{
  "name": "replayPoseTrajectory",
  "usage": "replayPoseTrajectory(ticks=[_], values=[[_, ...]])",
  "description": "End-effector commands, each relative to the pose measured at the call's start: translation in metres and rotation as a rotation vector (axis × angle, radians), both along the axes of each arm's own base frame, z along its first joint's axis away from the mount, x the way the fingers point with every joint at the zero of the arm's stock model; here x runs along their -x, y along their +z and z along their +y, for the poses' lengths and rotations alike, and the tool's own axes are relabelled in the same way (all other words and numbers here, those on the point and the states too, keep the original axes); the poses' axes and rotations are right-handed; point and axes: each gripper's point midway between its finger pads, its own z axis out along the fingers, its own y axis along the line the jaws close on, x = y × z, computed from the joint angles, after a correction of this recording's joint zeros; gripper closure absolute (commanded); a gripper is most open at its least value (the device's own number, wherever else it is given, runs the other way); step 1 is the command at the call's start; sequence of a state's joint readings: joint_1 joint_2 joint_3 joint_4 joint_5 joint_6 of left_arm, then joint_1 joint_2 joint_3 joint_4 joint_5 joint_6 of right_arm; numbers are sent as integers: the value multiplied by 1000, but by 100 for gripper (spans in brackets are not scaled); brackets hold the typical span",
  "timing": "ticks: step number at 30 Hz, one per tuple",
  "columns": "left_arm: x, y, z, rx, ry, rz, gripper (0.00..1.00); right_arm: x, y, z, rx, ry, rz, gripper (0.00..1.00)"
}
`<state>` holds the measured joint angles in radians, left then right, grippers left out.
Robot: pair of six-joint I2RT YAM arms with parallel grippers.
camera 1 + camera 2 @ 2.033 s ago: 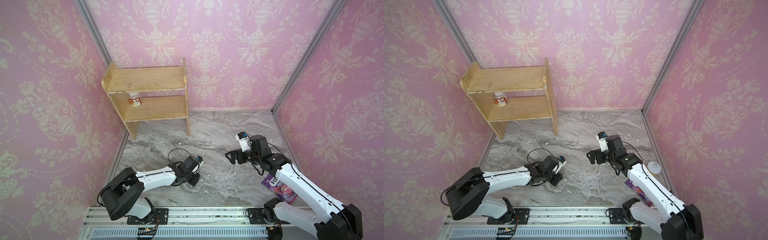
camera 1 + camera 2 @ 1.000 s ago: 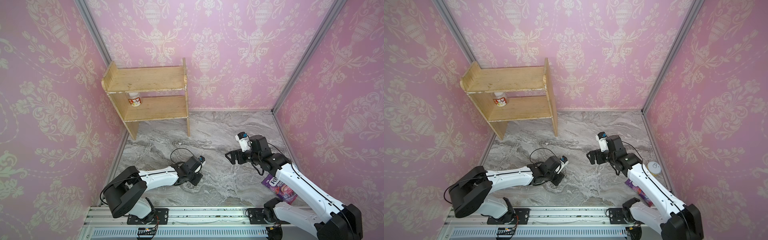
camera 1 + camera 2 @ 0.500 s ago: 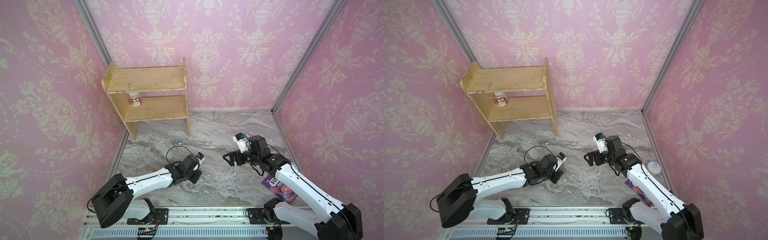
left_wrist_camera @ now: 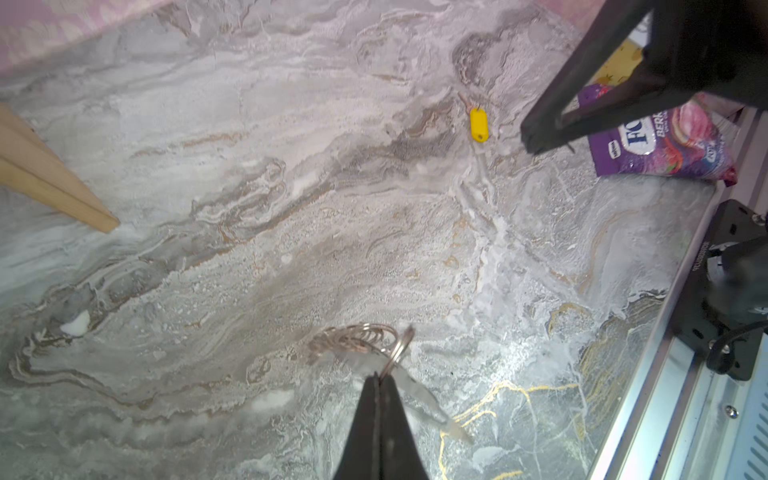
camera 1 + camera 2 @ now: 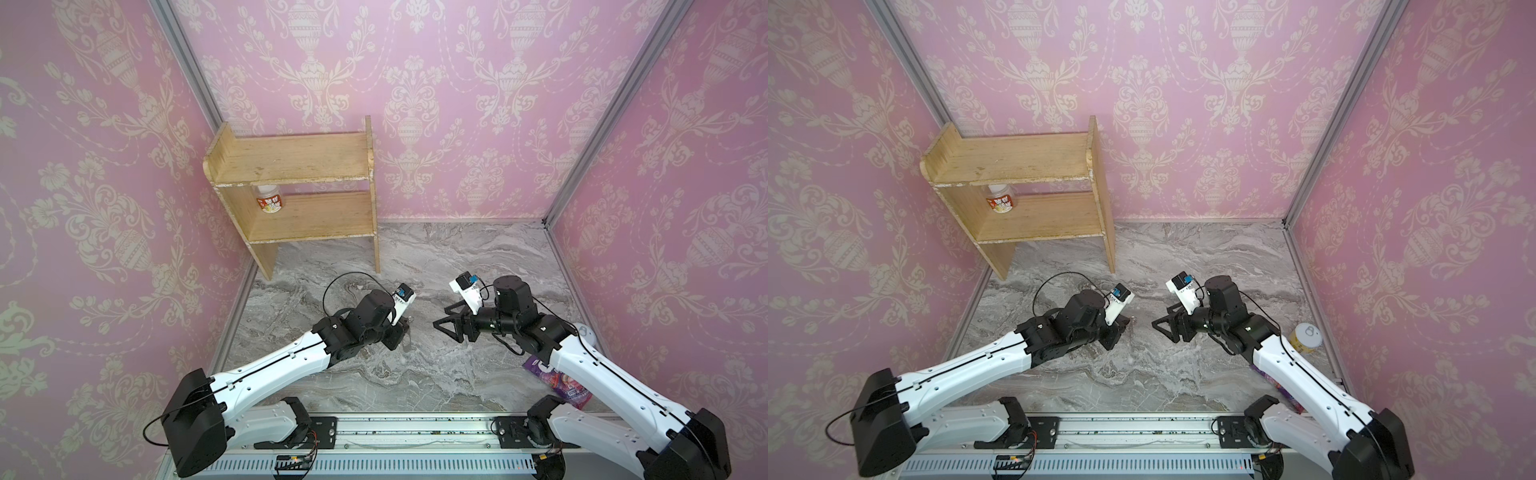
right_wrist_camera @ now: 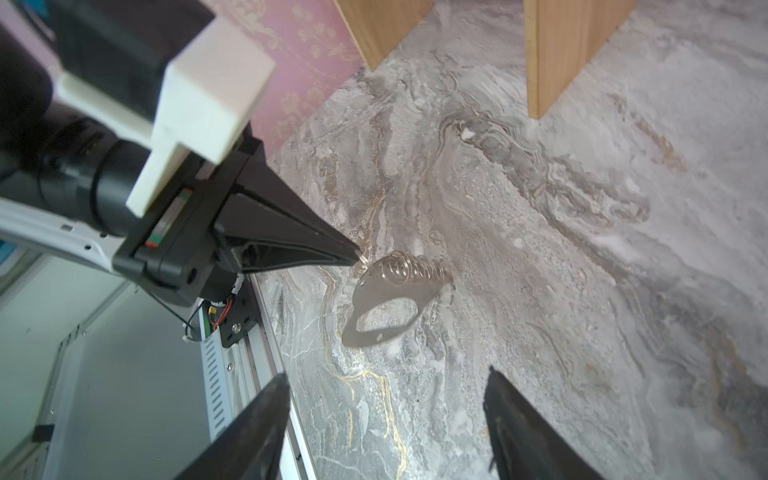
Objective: Put the keys on the keyring
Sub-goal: 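Lift the plate with the left gripper while the right gripper approaches it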
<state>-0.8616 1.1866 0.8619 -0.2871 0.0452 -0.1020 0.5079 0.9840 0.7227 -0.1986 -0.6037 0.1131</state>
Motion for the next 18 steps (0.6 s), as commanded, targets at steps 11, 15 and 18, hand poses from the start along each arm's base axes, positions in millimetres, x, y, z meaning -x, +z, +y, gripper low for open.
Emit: replayPoseTrajectory(ticks=[11, 15, 18], values=[[16, 73, -26, 80, -228, -127, 100, 19, 44, 20, -107, 182, -266, 48], [17, 87, -27, 87, -258, -172, 100, 20, 56, 23, -119, 208, -283, 53], [19, 94, -29, 107, -279, -191, 100, 18, 64, 24, -132, 205, -300, 58]])
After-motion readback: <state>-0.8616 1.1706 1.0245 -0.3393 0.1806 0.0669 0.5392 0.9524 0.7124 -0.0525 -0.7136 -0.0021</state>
